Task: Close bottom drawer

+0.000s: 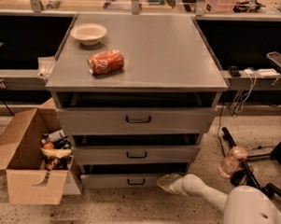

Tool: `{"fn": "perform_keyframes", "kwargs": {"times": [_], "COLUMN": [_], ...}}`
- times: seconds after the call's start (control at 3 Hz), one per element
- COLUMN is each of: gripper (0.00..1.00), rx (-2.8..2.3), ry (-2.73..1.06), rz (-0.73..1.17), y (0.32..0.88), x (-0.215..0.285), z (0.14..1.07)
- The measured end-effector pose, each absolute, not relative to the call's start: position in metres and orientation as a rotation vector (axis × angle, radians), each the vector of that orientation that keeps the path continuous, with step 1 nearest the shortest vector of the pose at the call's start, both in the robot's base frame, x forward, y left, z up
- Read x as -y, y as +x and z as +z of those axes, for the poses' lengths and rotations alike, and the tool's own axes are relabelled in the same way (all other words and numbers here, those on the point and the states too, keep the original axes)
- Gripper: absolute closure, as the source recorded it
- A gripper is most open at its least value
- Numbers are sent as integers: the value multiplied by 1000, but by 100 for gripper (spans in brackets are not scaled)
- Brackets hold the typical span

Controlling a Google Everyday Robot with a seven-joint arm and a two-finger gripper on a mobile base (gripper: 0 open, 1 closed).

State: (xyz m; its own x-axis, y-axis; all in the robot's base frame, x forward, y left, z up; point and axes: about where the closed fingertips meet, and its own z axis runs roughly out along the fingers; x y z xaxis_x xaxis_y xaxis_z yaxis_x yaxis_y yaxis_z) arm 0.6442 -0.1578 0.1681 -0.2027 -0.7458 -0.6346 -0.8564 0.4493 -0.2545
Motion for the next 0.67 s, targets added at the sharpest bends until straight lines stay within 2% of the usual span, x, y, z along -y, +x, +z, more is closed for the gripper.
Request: {"fn": "perform_keyframes", "kwargs": {"times": [0.67], "gripper": [100], "rx": [-1991], "ry": [-1326], "rz": [189], "y": [648], "x": [158], "z": [168]}}
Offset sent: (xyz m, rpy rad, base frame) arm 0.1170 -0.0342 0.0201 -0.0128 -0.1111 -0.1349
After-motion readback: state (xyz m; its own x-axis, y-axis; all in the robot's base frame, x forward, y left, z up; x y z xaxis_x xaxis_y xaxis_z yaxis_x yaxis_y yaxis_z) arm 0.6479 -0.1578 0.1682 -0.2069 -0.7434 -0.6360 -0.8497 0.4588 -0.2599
